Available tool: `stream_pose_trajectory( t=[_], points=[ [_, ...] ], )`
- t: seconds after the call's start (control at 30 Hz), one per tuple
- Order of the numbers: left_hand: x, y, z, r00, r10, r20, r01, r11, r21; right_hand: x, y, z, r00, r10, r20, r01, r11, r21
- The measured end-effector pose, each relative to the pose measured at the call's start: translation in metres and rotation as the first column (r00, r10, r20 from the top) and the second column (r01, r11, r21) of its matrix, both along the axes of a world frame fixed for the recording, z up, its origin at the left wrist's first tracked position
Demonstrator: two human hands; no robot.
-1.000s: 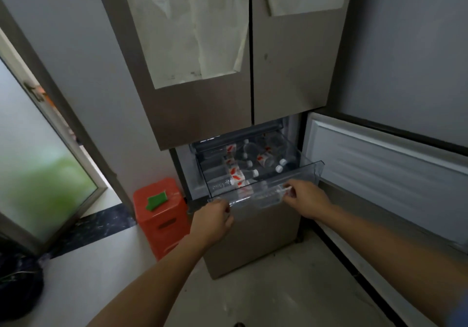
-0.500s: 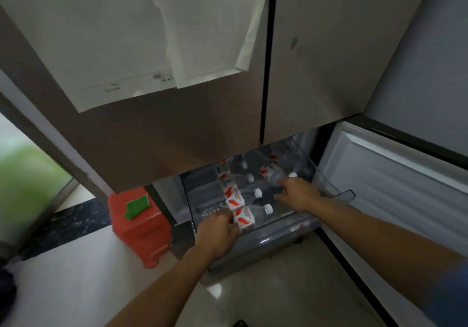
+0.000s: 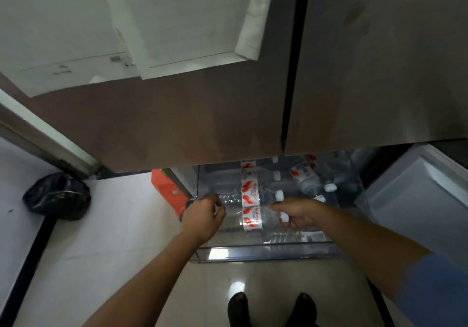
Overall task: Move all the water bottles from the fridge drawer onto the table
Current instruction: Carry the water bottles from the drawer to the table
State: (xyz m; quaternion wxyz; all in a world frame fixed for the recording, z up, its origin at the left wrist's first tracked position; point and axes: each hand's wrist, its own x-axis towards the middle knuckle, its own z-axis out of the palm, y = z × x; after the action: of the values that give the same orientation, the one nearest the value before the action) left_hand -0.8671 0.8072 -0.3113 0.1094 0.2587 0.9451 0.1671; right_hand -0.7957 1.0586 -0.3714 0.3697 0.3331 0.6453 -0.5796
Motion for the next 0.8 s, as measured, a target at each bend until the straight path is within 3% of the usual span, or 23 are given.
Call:
stream_pose_trajectory(
  t=[0.07,0.13,0.27,0.37,0.6,0.8],
  points=[
    [-0.002,0.009,0.004,1.000,0.027,0.000,-0.027,0.999,-0.024,0.005,0.003,0.004,0.999,0.018,-0.031,-0.017,1.000,0.024],
    [-0.005,0.021,0.009,1.000,0.028,-0.006,-0.028,0.999,-0.043,0.009,0.007,0.011,0.993,0.025,-0.114,-0.009,0.989,0.144],
    [-0.011,0.052,0.017,1.000,-0.009,-0.005,0.008,0.995,-0.104,0.020,0.031,0.025,0.939,-0.091,-0.331,0.207,0.920,0.332],
    [-0.012,0.081,0.018,0.997,-0.068,0.029,0.072,0.988,-0.140,0.035,0.060,0.045,0.928,-0.008,-0.373,0.201,0.853,0.481],
    [-0.006,0.141,-0.003,0.939,-0.300,0.166,0.335,0.906,-0.260,0.074,0.095,0.062,0.926,-0.023,-0.377,0.261,0.761,0.594],
    [-0.013,0.156,-0.039,0.870,-0.472,0.144,0.481,0.748,-0.457,0.089,0.080,0.066,0.920,-0.024,-0.391,0.300,0.685,0.664]
  ],
)
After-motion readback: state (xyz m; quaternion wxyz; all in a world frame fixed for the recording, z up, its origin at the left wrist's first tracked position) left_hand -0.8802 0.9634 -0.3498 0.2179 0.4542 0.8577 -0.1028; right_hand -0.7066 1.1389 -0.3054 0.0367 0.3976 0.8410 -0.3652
